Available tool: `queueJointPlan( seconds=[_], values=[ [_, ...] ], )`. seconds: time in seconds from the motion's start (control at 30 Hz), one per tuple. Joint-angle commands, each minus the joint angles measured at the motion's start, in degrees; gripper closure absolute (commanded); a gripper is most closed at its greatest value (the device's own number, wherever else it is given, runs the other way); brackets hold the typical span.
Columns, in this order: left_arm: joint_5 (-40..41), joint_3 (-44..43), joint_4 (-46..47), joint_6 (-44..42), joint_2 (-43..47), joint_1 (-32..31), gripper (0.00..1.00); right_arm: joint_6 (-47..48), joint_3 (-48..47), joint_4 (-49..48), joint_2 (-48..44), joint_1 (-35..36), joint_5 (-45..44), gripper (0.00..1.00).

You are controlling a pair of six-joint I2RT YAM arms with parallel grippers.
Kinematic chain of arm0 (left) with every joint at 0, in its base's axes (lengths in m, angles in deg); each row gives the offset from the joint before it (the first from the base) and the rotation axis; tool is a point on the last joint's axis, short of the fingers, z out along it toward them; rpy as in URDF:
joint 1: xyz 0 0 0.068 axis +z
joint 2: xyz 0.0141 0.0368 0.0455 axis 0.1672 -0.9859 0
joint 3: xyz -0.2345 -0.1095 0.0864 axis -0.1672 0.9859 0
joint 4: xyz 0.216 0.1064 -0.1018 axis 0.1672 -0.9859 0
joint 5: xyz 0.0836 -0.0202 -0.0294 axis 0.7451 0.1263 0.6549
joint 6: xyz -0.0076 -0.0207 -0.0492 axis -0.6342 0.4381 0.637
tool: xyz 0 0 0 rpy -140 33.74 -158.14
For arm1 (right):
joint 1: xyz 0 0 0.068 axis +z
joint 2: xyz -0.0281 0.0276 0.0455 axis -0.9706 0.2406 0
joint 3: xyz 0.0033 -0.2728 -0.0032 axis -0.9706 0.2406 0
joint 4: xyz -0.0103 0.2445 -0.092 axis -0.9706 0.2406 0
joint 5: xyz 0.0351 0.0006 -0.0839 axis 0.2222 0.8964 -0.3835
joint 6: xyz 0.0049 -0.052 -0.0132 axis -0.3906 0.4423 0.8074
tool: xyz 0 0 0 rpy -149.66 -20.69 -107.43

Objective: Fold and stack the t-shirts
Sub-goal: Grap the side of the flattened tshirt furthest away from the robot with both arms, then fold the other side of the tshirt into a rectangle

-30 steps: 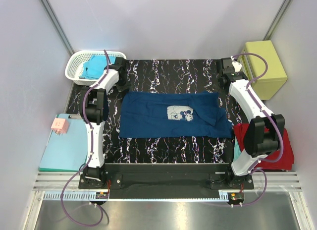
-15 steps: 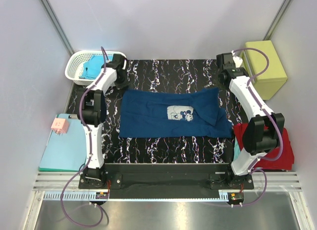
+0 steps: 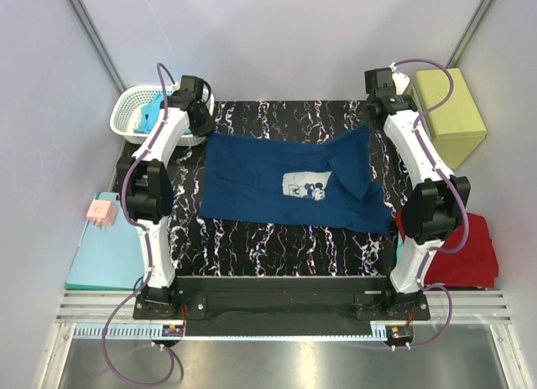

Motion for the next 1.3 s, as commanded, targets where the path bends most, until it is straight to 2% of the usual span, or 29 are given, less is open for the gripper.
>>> queueJointPlan(
  seconds=[0.0,0.3,0.7,1.1,1.27],
  values=[
    [-0.83,-1.13,0.67,-0.96,4.16,0.06,1.0,1.38,-6.72,-0.4,2.47,0.37,-2.75,1.0],
    [-0.83,-0.52,0.59,-1.14,5.65,-0.03,1.0,3.23,-21.75,2.94,9.6,0.46,-4.77,1.0],
    [-0.21,0.19,0.67,-1.4,6.01,-0.03,1.0,4.72,-31.34,2.5,15.66,0.28,-4.51,1.0],
    [-0.12,-2.01,0.5,-1.84,3.64,-0.03,1.0,5.17,-35.12,1.54,21.73,-0.16,-3.63,1.0],
    [-0.13,-1.84,0.41,-1.84,4.33,-0.03,1.0,5.08,-34.43,2.32,20.16,-0.07,-3.98,1.0]
  ],
)
